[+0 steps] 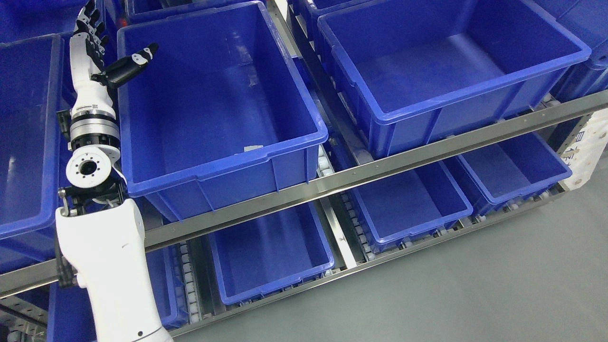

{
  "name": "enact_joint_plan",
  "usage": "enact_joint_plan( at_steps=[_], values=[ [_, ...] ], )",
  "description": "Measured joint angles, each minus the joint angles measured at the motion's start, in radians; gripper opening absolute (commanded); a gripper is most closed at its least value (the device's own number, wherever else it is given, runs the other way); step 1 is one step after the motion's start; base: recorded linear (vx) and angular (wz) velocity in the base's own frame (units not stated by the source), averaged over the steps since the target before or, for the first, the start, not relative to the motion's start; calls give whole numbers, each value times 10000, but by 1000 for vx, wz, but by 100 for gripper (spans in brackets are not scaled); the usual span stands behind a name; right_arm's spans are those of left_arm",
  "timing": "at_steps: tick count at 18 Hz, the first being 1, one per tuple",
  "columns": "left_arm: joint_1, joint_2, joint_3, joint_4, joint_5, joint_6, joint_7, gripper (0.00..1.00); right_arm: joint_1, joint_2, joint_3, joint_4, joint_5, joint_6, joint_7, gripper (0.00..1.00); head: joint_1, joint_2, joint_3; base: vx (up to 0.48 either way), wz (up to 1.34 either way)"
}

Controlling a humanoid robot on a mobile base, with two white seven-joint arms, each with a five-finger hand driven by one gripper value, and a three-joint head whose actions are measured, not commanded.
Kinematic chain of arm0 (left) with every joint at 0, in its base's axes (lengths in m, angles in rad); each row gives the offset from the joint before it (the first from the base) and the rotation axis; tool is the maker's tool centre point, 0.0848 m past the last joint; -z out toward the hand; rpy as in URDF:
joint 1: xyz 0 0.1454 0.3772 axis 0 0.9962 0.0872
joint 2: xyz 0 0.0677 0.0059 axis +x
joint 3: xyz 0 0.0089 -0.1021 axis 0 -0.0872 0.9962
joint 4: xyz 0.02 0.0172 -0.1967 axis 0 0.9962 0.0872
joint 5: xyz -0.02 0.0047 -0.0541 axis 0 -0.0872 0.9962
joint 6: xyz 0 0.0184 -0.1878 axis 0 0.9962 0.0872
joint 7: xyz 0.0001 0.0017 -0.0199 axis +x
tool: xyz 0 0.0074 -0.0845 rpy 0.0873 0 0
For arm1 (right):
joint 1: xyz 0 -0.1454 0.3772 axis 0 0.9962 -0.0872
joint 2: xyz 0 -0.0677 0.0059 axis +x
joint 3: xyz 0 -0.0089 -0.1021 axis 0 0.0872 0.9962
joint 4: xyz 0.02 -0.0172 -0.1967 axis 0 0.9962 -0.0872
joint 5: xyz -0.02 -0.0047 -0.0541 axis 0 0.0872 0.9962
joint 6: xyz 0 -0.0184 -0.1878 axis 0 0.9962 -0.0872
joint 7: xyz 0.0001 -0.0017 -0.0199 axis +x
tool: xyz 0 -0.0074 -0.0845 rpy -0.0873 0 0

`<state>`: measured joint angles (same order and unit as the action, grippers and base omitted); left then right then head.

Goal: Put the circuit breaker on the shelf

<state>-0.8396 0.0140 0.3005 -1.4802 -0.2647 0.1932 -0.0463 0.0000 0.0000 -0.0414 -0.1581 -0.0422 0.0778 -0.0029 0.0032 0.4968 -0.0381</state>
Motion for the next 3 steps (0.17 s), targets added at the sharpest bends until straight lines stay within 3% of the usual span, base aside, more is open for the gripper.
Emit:
enact_joint_plan(
  at_steps=[3],
  values=[
    [194,-34,-16,-488,10,52,-29,100,0,0,0,0,1,0,0,100,0,0,0,0,0]
  ],
)
